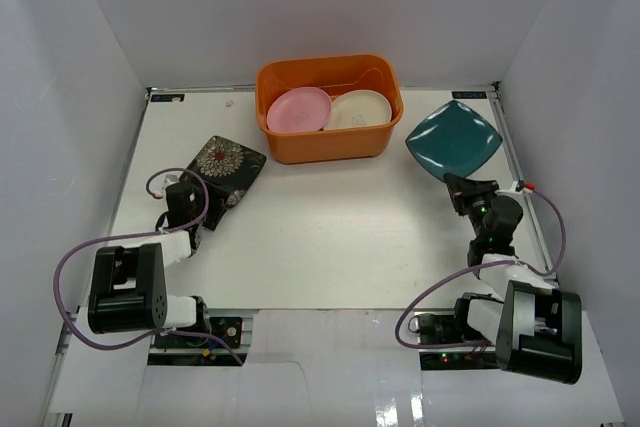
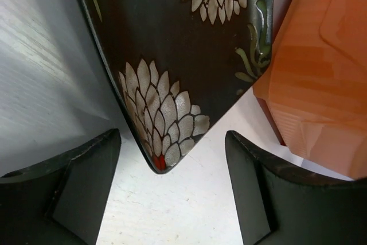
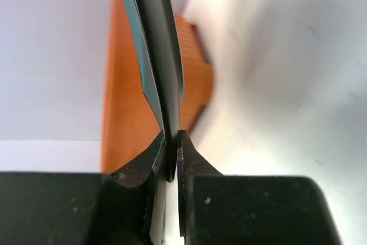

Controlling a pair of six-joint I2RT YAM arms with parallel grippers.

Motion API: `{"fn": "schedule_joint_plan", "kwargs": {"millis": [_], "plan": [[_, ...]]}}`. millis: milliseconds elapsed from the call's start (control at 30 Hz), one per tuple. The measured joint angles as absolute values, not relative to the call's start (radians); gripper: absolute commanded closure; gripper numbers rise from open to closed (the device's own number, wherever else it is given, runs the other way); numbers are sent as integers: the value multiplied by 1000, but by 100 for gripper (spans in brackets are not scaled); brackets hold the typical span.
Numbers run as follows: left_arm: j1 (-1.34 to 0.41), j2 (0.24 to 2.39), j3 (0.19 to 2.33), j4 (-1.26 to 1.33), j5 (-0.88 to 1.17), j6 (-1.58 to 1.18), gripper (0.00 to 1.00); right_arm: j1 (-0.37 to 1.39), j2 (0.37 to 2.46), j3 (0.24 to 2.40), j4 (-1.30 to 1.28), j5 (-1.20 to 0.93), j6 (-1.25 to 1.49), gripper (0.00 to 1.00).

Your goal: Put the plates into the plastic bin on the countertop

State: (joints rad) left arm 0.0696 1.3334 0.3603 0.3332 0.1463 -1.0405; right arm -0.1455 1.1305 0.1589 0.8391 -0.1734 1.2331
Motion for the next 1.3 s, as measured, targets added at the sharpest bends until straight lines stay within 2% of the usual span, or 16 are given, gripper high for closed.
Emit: {"fn": "schedule_joint_plan", "kwargs": {"millis": [100, 267, 400, 467, 533, 567, 633, 667, 733, 767, 1000, 1233, 1300], "plan": [[76, 1357, 355, 369, 146, -1044, 24, -155, 1077, 234, 802, -207, 1198, 92], [89, 1407, 354, 432, 145, -1050, 31, -129, 1071, 424, 635, -262, 1114, 92], [97, 1454, 352, 499, 143, -1064, 35, -36, 1153, 700, 454, -300, 1006, 92], [101, 1477, 352, 530, 143, -1071, 41, 51, 1254, 874, 407, -313, 949, 92], [103, 1496, 352, 551, 142, -1076, 49, 139, 1356, 1023, 382, -334, 899, 92], [104, 1505, 352, 559, 139, -1075, 60, 179, 1409, 1093, 370, -350, 878, 92], [107, 1525, 348, 566, 131, -1070, 70, 238, 1498, 1191, 353, -381, 853, 92], [109, 1532, 347, 572, 132, -1072, 80, 261, 1544, 1232, 337, -399, 845, 92], [112, 1542, 346, 585, 129, -1088, 91, 289, 1638, 1317, 292, -419, 829, 92], [118, 1546, 347, 595, 128, -1092, 100, 299, 1688, 1359, 269, -420, 825, 92], [120, 1511, 331, 585, 131, -1092, 100, 322, 1988, 1601, 81, -347, 790, 92], [120, 1254, 280, 362, 119, -1047, 100, 323, 2149, 1748, -48, -296, 770, 92], [120, 1161, 279, 280, 113, -1026, 100, 323, 2164, 1761, -63, -294, 764, 82]]}}
